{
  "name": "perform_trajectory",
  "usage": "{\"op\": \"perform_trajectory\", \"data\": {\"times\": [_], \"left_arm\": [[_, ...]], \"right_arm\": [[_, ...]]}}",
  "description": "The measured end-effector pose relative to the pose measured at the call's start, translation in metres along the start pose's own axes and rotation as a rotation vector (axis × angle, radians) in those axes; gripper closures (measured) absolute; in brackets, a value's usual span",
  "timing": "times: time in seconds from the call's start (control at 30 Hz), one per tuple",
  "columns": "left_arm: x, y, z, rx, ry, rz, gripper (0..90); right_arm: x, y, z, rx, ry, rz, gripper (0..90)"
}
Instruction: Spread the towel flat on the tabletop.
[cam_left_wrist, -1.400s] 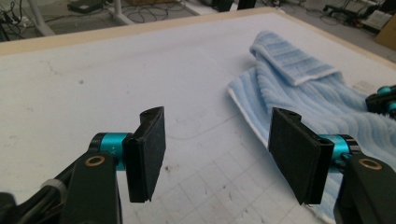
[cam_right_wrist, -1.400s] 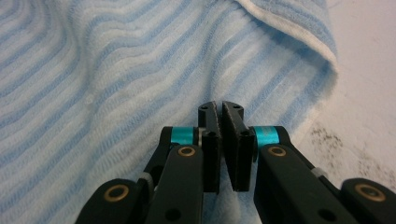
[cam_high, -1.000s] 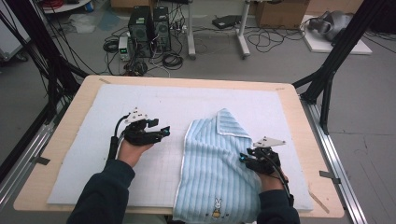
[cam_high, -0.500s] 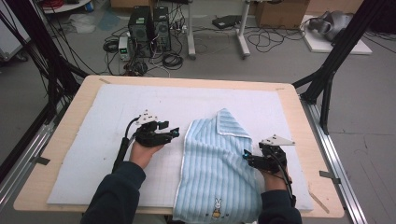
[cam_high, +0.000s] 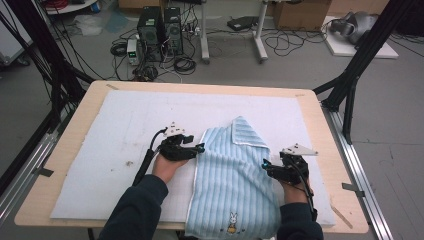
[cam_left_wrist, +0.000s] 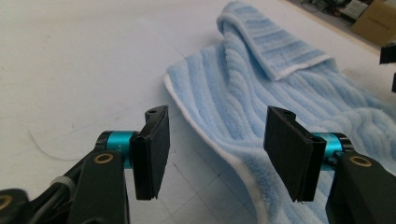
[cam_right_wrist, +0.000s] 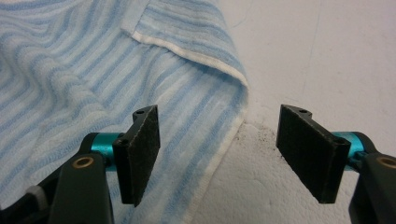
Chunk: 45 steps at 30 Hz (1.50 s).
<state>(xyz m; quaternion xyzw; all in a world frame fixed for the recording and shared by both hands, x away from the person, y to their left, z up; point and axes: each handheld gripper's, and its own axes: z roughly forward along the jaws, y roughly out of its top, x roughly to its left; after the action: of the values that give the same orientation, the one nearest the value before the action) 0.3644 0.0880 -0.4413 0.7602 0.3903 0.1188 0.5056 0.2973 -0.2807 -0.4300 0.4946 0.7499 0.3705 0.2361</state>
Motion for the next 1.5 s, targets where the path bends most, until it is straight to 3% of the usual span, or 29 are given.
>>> {"op": "perform_trajectory", "data": {"times": [0.3, 0.37, 0.47, 0.5, 0.63, 0.73, 0.87, 1.13, 1.5], "left_arm": [[-0.005, -0.006, 0.010, 0.095, 0.043, 0.050, 44.4], [-0.009, -0.007, 0.012, 0.112, 0.043, 0.091, 53.1], [-0.015, -0.008, 0.013, 0.155, 0.030, 0.147, 82.8], [-0.015, -0.008, 0.012, 0.166, 0.028, 0.153, 87.1], [-0.013, -0.007, 0.003, 0.212, -0.003, 0.132, 88.1], [-0.014, -0.006, -0.006, 0.222, -0.015, 0.150, 88.3], [-0.014, -0.004, -0.020, 0.202, -0.019, 0.161, 88.3], [0.005, -0.008, -0.055, 0.182, 0.007, 0.141, 88.3], [0.021, -0.032, -0.094, 0.136, 0.011, 0.062, 88.3]], "right_arm": [[0.000, 0.000, 0.000, 0.001, -0.001, -0.005, 29.8], [0.001, 0.001, 0.000, 0.003, 0.003, -0.007, 29.8], [0.003, 0.002, 0.002, 0.005, 0.007, -0.014, 29.8], [0.003, 0.002, 0.002, 0.007, 0.009, -0.013, 29.8], [0.005, 0.004, 0.003, 0.005, 0.013, -0.025, 29.8], [0.007, 0.006, 0.005, 0.006, 0.015, -0.024, 29.8], [0.011, 0.009, 0.008, 0.006, 0.019, -0.029, 29.9], [0.022, 0.019, 0.012, 0.008, 0.032, -0.043, 29.9], [0.042, 0.035, 0.024, 0.016, 0.063, -0.086, 30.7]]}}
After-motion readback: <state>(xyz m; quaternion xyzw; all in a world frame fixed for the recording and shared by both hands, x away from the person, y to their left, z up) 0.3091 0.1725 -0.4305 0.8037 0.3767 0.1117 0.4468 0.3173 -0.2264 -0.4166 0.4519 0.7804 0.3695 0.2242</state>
